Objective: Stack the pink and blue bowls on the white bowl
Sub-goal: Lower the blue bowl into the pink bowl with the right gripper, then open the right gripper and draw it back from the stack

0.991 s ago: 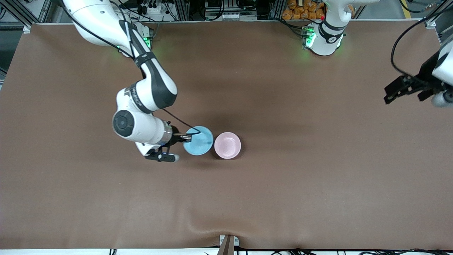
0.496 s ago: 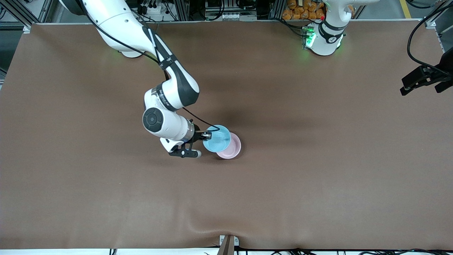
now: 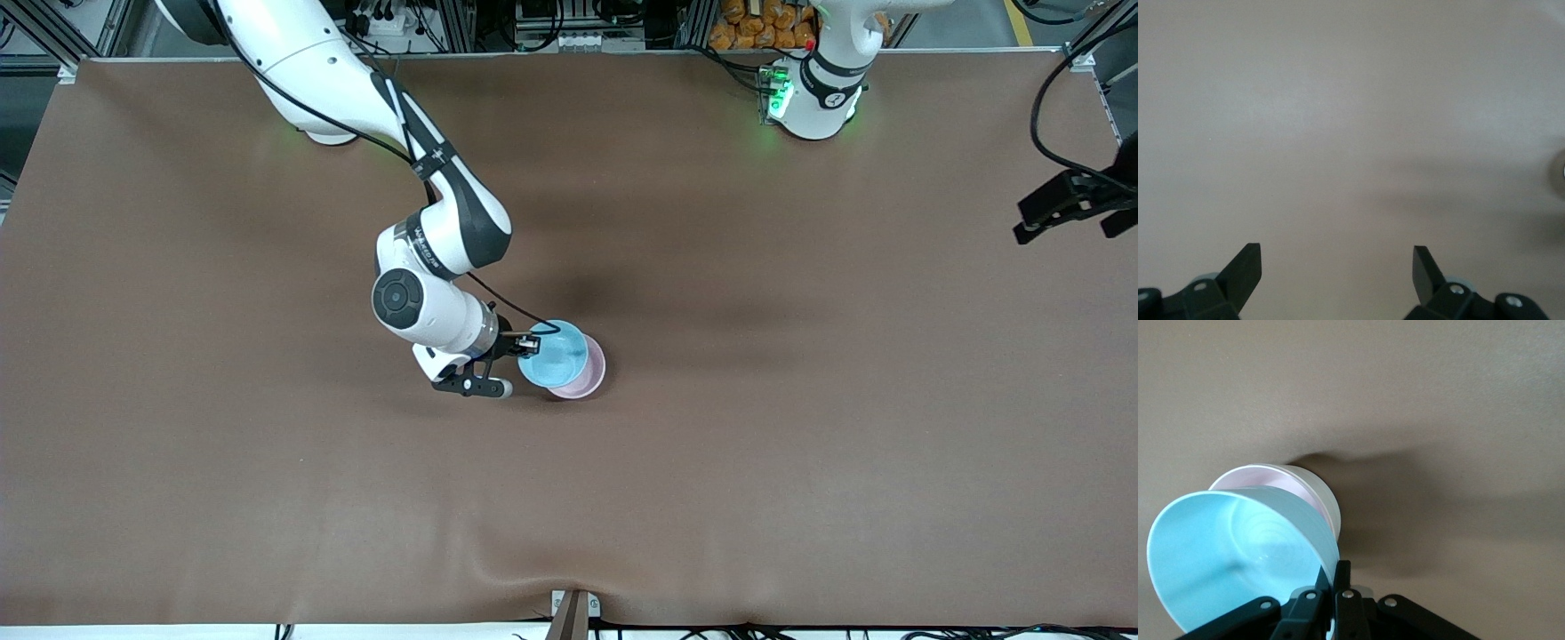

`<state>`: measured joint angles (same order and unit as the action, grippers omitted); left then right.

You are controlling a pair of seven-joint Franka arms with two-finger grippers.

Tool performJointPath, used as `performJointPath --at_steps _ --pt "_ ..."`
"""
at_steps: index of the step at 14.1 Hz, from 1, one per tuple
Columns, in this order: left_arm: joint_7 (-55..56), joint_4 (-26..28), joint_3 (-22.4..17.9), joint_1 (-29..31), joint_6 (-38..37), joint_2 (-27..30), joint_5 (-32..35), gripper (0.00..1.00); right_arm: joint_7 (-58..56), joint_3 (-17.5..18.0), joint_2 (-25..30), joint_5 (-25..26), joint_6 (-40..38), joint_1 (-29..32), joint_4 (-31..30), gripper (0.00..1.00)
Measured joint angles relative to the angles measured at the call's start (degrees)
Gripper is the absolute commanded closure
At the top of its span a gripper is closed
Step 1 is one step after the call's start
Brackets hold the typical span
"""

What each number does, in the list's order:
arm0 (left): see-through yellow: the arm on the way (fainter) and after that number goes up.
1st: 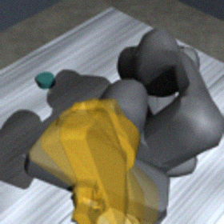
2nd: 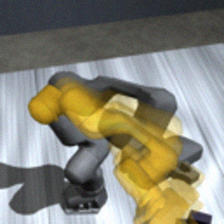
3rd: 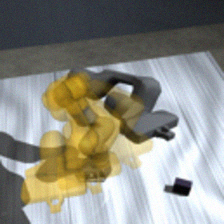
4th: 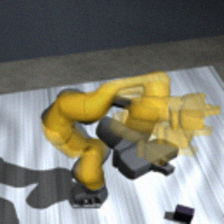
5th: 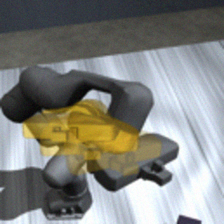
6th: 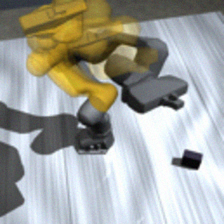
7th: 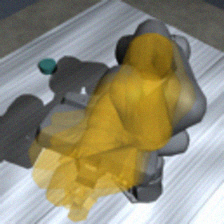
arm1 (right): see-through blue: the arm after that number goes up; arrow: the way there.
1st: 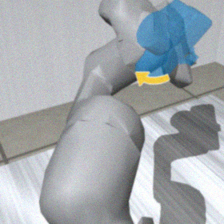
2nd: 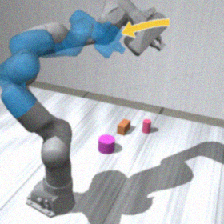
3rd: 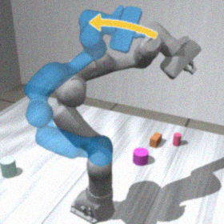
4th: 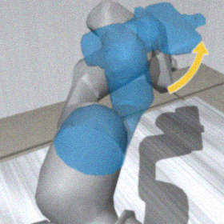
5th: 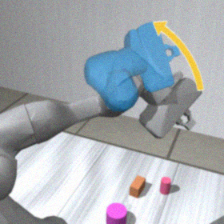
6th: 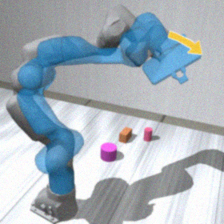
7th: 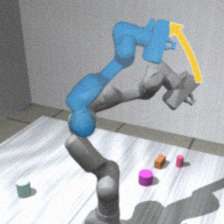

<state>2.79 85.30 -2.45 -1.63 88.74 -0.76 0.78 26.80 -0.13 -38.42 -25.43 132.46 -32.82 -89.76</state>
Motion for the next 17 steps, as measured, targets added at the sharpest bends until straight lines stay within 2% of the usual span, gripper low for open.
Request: performJointPath --at_steps 17 --pt "-0.3 0.5 -0.3 -0.6 -0.1 -0.5 -1.2 0.0 4.6 0.0 -1.4 -0.2 3.5 -1.9 0.0 1.0"
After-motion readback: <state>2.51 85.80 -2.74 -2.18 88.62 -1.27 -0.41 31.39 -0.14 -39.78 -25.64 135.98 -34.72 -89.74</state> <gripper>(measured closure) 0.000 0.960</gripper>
